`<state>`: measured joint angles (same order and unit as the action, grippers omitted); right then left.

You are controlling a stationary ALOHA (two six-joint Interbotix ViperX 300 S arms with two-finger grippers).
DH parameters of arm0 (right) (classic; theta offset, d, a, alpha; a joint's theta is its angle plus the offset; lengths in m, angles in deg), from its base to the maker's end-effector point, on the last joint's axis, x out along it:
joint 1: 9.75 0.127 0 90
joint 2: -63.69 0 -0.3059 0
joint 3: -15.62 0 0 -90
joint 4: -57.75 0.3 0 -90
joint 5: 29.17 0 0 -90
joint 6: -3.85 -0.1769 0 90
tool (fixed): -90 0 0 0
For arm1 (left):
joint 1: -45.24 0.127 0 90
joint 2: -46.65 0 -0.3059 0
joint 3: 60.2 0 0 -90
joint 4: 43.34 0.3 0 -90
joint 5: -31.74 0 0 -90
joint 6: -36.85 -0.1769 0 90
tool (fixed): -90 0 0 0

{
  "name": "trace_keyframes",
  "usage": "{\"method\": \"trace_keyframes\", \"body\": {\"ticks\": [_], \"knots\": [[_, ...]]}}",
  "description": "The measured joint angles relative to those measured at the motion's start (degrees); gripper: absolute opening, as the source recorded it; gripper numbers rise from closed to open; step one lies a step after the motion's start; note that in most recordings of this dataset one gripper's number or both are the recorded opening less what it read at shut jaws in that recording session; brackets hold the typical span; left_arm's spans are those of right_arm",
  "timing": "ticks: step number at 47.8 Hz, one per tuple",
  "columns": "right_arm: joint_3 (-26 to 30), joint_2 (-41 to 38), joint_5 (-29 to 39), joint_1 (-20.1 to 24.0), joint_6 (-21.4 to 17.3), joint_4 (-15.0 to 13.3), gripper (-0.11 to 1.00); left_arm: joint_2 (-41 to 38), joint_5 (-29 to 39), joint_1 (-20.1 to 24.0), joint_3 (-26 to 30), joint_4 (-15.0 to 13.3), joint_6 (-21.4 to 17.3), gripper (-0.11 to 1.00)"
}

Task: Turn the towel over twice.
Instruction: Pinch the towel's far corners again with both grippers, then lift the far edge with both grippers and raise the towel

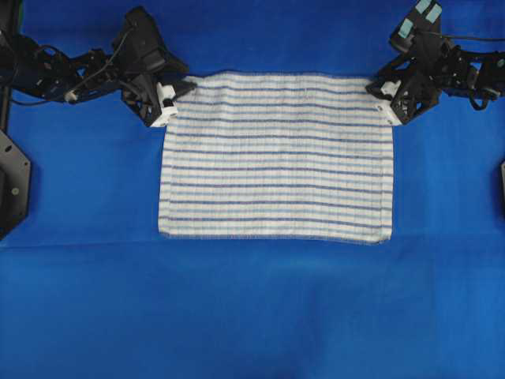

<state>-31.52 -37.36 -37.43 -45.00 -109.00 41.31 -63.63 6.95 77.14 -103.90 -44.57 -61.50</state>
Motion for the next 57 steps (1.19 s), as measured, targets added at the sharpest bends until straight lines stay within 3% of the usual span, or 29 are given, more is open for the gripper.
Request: {"method": "trace_keyframes", "body": {"ticks": [6, 10, 32, 48, 57], "knots": [[0.0, -0.26, 0.0, -0.35, 0.35, 0.0, 0.24, 0.0, 0.97, 0.0, -0.35, 0.09, 0.35, 0.08], [0.0, -0.26, 0.0, -0.26, 0.97, 0.0, 0.04, 0.0, 1.76, 0.0, -0.44, 0.09, 0.7, 0.04], [0.18, -0.09, 0.09, -0.26, 1.14, 0.09, 0.04, 0.97, 3.25, -0.88, -1.32, 0.0, 1.41, 0.04], [2.29, 6.77, 2.29, -0.09, 1.76, -0.09, 0.04, 13.1, 11.78, -0.7, -0.53, 0.0, 0.18, 0.04], [5.45, 11.25, 6.15, -2.64, 1.76, -1.76, 0.04, 19.25, 15.73, 1.85, 2.02, 0.0, -0.7, 0.04]]}}
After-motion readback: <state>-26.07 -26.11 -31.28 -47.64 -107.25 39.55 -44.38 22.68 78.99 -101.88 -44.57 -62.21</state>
